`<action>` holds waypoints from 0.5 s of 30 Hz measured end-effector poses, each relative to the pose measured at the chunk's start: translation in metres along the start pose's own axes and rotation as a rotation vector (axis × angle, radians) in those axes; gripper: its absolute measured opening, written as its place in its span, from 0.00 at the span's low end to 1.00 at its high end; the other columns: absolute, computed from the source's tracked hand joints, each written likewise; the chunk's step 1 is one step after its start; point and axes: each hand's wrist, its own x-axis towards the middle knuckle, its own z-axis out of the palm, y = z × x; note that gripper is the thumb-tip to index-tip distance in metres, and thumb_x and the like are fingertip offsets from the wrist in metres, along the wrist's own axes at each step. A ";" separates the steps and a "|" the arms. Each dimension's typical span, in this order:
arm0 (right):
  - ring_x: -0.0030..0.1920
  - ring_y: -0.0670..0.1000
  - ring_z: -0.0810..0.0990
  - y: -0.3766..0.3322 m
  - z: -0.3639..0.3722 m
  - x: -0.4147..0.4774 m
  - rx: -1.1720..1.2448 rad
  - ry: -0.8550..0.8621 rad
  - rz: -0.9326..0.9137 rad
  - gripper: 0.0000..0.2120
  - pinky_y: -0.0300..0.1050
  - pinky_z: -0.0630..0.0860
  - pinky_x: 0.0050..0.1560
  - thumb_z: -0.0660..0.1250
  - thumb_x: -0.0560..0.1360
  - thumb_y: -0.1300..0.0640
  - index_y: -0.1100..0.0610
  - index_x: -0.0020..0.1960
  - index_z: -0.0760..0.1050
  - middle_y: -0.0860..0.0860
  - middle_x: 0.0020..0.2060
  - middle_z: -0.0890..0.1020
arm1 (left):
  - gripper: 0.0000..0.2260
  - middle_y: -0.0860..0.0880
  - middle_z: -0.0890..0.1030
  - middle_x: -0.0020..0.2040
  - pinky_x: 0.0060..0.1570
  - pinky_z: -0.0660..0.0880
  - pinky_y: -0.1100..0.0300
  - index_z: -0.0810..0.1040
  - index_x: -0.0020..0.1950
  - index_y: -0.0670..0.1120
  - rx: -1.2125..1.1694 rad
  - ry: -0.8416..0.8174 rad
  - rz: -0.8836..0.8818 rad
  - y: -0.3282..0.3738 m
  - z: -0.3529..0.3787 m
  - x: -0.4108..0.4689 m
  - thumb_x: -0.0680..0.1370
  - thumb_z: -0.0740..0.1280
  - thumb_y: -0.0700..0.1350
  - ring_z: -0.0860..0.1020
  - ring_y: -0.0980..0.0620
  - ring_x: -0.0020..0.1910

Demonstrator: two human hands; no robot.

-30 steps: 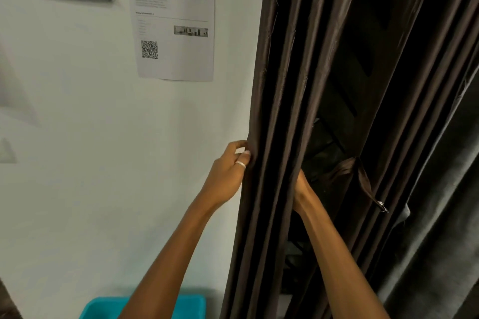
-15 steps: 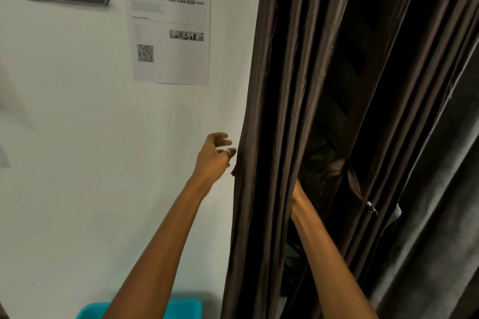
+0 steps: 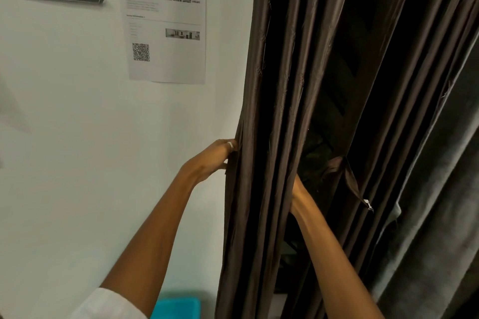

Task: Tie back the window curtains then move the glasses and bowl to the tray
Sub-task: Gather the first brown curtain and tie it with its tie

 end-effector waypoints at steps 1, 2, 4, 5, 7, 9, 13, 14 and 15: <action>0.33 0.44 0.84 -0.003 0.003 0.003 -0.027 0.039 -0.001 0.15 0.38 0.81 0.34 0.56 0.84 0.66 0.51 0.45 0.73 0.44 0.31 0.85 | 0.16 0.44 0.80 0.63 0.63 0.77 0.47 0.76 0.70 0.45 0.092 0.013 -0.003 0.003 -0.001 -0.001 0.86 0.55 0.46 0.78 0.45 0.61; 0.36 0.49 0.83 -0.009 0.006 0.003 0.041 0.069 -0.008 0.13 0.44 0.82 0.41 0.58 0.84 0.64 0.52 0.43 0.74 0.47 0.34 0.84 | 0.16 0.44 0.80 0.64 0.63 0.77 0.48 0.75 0.71 0.45 0.188 0.034 -0.008 0.005 0.000 -0.002 0.86 0.56 0.47 0.79 0.44 0.61; 0.40 0.55 0.81 -0.015 0.010 0.005 -0.037 0.189 -0.104 0.12 0.55 0.81 0.49 0.64 0.82 0.61 0.55 0.40 0.76 0.53 0.38 0.81 | 0.18 0.43 0.78 0.68 0.63 0.75 0.52 0.73 0.74 0.44 0.379 0.123 0.025 0.008 0.004 -0.005 0.85 0.60 0.47 0.78 0.43 0.63; 0.41 0.55 0.81 -0.016 0.013 0.006 -0.113 0.258 -0.129 0.10 0.55 0.81 0.50 0.65 0.81 0.60 0.55 0.41 0.77 0.53 0.39 0.81 | 0.18 0.43 0.78 0.67 0.60 0.74 0.55 0.73 0.74 0.43 0.475 0.193 0.070 0.009 0.008 -0.008 0.84 0.62 0.46 0.78 0.43 0.63; 0.44 0.53 0.82 -0.015 0.015 0.004 -0.247 0.365 -0.180 0.05 0.52 0.82 0.51 0.67 0.80 0.58 0.56 0.46 0.79 0.52 0.41 0.82 | 0.18 0.43 0.78 0.62 0.53 0.74 0.59 0.75 0.71 0.43 0.603 0.346 0.172 0.008 0.018 -0.014 0.81 0.65 0.44 0.80 0.44 0.57; 0.44 0.51 0.83 -0.014 0.017 0.002 -0.317 0.424 -0.223 0.03 0.52 0.83 0.50 0.67 0.80 0.57 0.56 0.49 0.79 0.50 0.42 0.82 | 0.21 0.47 0.76 0.60 0.50 0.73 0.61 0.72 0.73 0.46 0.562 0.487 0.242 0.005 0.030 -0.022 0.79 0.68 0.45 0.79 0.50 0.53; 0.46 0.50 0.82 -0.017 0.021 -0.002 -0.385 0.506 -0.265 0.04 0.50 0.82 0.49 0.67 0.81 0.56 0.56 0.53 0.79 0.49 0.43 0.82 | 0.19 0.52 0.68 0.63 0.52 0.77 0.66 0.66 0.68 0.52 0.160 0.669 0.349 -0.001 0.061 -0.043 0.80 0.69 0.46 0.75 0.56 0.56; 0.46 0.51 0.82 -0.017 0.022 -0.002 -0.405 0.521 -0.271 0.05 0.50 0.82 0.49 0.67 0.81 0.55 0.56 0.53 0.79 0.50 0.44 0.82 | 0.15 0.52 0.70 0.61 0.51 0.78 0.63 0.66 0.63 0.53 0.082 0.681 0.379 -0.002 0.069 -0.049 0.81 0.67 0.49 0.77 0.54 0.55; 0.47 0.52 0.82 -0.018 0.021 -0.003 -0.426 0.533 -0.279 0.06 0.51 0.82 0.49 0.67 0.81 0.54 0.56 0.53 0.79 0.51 0.45 0.83 | 0.12 0.52 0.71 0.57 0.47 0.77 0.64 0.67 0.59 0.54 0.040 0.688 0.406 -0.001 0.076 -0.055 0.81 0.66 0.54 0.77 0.55 0.52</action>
